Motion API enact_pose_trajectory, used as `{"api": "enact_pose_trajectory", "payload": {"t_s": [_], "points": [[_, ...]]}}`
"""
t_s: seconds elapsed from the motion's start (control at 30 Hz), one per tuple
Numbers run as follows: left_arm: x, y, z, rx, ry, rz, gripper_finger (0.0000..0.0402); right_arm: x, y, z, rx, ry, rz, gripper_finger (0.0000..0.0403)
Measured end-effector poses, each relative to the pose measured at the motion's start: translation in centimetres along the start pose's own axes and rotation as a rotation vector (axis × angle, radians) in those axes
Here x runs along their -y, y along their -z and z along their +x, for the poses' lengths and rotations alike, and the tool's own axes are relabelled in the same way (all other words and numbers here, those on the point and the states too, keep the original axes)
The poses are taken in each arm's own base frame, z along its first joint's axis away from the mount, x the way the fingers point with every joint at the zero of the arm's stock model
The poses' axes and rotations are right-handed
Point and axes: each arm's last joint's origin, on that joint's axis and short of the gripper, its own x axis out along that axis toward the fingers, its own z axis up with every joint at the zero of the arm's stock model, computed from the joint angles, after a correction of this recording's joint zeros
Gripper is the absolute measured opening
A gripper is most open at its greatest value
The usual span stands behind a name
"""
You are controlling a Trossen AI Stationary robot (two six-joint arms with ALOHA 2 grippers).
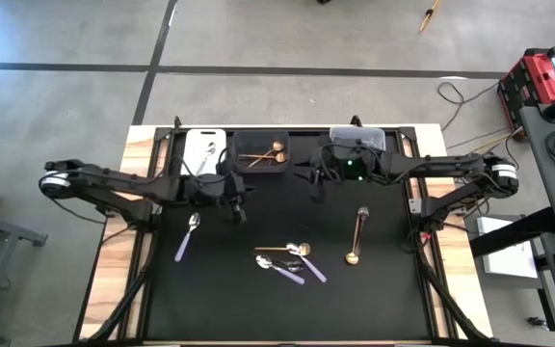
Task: Sort silverware by color (type)
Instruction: Put the purple spoon into the white bin
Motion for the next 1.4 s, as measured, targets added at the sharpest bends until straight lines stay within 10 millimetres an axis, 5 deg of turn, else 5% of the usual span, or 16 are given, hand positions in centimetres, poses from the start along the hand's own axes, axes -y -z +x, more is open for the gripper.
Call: {"api": "enact_pose_trajectory", "payload": {"t_s": [0.33,0.87,1.4], "points": [[0.1,1.6,-1.2,0.008,0.016,0.017,0.0,-1.9,1.0,0.1,-0.127,-0.236,0.274,0.0111],[0.4,1.8,-0.5,0.068,0.014,0.06,0.0,-9.0,0.6,0.4,-0.245,-0.428,0.432,0.0107],[1.4,1.5,-0.9,0.138,0.176,-0.003,0.0,-13.6,1.9,4.5,-0.847,-0.312,0.381,0.0107]]}}
